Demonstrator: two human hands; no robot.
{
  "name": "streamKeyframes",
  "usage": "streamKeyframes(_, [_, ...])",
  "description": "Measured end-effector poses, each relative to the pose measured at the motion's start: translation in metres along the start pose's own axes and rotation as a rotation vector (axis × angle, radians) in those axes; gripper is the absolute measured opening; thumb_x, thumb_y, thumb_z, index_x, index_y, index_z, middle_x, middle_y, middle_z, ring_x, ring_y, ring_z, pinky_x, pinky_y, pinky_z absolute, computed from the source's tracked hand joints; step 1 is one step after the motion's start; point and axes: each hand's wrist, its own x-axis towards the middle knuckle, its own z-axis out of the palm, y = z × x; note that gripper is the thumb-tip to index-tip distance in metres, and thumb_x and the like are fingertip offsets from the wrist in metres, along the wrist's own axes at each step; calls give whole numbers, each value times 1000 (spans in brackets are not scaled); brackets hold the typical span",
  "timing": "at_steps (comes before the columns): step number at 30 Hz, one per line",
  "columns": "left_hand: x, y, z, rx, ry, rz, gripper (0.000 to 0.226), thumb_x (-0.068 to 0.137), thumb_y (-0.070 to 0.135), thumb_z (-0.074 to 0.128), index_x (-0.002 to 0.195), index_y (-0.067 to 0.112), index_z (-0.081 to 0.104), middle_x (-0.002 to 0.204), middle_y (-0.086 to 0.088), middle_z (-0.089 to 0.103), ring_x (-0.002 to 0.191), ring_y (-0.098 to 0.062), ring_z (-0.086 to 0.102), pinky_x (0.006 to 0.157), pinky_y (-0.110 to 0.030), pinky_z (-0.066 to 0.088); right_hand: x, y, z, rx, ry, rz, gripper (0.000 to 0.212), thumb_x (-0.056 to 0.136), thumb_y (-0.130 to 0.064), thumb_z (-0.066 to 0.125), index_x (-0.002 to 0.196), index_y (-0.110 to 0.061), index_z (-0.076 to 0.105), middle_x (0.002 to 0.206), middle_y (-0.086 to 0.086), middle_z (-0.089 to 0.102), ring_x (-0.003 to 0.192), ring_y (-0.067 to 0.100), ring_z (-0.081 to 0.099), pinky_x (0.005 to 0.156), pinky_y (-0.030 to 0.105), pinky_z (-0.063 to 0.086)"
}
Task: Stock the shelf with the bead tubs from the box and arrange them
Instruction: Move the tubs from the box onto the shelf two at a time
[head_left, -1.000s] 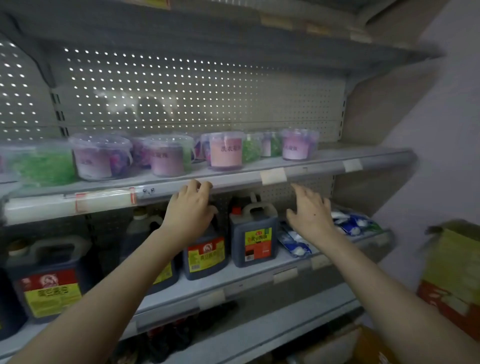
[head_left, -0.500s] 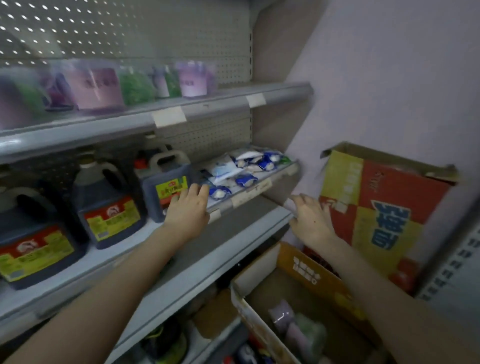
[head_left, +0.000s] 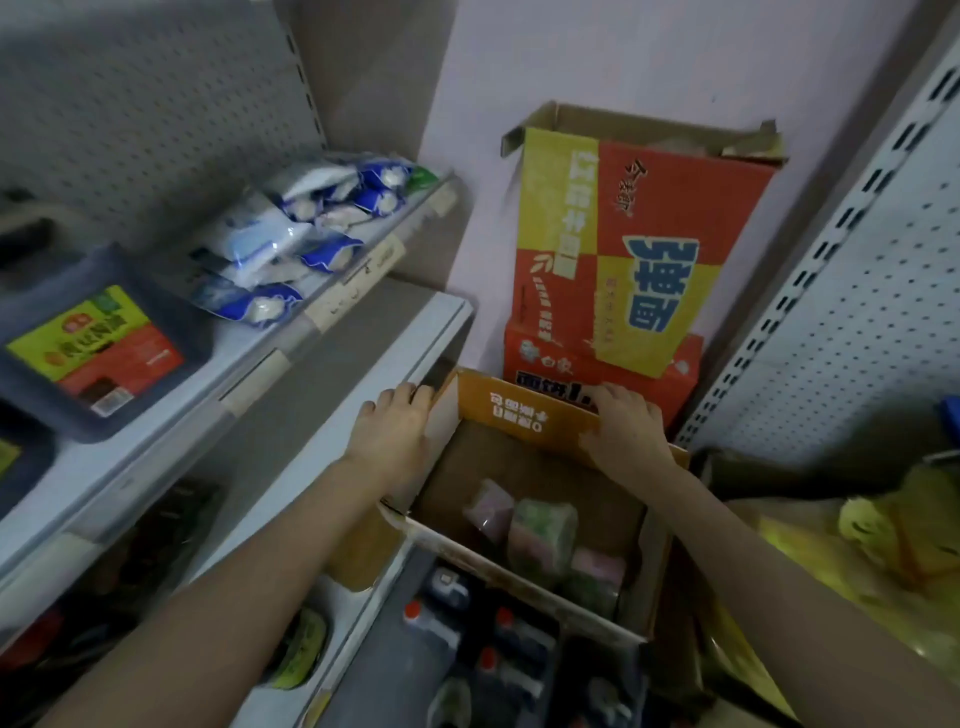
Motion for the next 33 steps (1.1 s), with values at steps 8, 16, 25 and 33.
streamKeyframes(8, [40, 5, 86, -34, -167, 200, 44, 89, 21, 49, 131, 19, 36, 130, -6, 46, 113, -24, 49, 89, -38, 45, -2, 20, 81, 53, -123, 184, 47, 90, -20, 50, 136, -25, 43, 140, 1, 45, 128, 27, 42, 106, 46, 32])
streamKeyframes(16, [62, 7, 162, -136, -384, 301, 49, 92, 22, 47, 138, 19, 31, 136, -6, 41, 119, -23, 46, 96, -36, 42, -20, 30, 145, 121, -320, 411, 45, 91, -20, 51, 135, -21, 43, 132, 6, 48, 124, 30, 43, 103, 45, 34])
streamKeyframes(25, [82, 51, 200, -215, -509, 524, 67, 87, 21, 59, 143, 20, 24, 143, -9, 37, 128, -28, 38, 100, -41, 40, -43, 57, 173, 254, -333, 613, 33, 89, -17, 52, 122, -18, 50, 125, 4, 53, 120, 26, 47, 103, 44, 38])
streamKeyframes(33, [88, 109, 243, -131, -663, 687, 111, 72, 24, 76, 148, 32, -4, 154, -6, 16, 140, -26, 21, 111, -48, 28, -62, 88, 186, 261, -258, 673, 39, 90, -23, 54, 129, -25, 49, 127, 0, 55, 120, 24, 51, 104, 46, 39])
